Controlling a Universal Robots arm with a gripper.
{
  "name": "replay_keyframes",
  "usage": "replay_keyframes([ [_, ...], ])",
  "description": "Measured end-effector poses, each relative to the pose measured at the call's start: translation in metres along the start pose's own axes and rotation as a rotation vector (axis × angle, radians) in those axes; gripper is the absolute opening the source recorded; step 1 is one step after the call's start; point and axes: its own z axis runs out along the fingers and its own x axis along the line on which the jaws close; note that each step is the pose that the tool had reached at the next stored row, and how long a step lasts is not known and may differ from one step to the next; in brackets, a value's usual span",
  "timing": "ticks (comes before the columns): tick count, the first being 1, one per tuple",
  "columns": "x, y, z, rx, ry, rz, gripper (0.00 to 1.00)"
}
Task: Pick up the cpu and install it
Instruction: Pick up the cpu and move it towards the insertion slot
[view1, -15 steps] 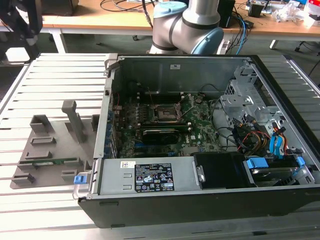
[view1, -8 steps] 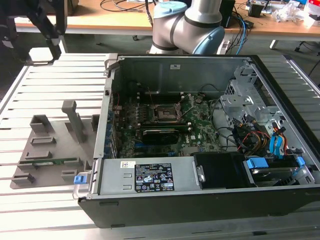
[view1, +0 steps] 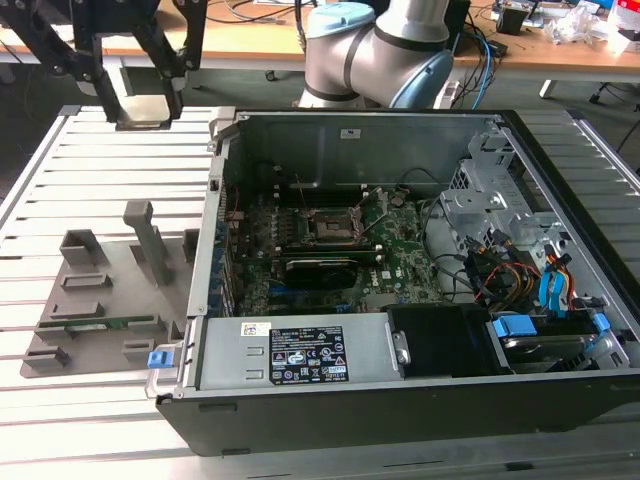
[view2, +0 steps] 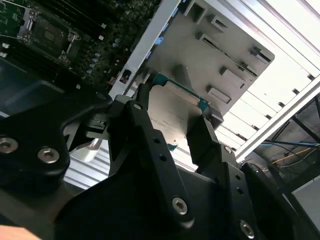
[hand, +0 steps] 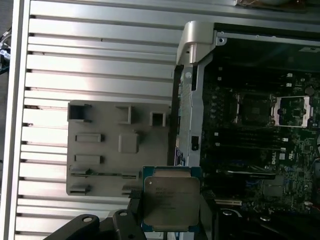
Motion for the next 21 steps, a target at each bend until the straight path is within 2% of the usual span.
replay_keyframes([
  [2, -0.0039, 0.0001, 0.0008, -0.0003, 0.0012, 0.0, 0.55],
  [5, -0.0131, 0.0014, 0.004, -0.0058, 0.0038, 0.0, 0.55],
  [13, -0.0339, 0.0115, 0.0067, -0.0041, 0.0056, 0.001, 0.55],
  [16, -0.0466, 0.0134, 0.0079, -0.0039, 0.0069, 0.0, 0.55],
  [21, -0.0636, 0.0149, 0.0097, -0.004, 0.0091, 0.0, 0.55],
])
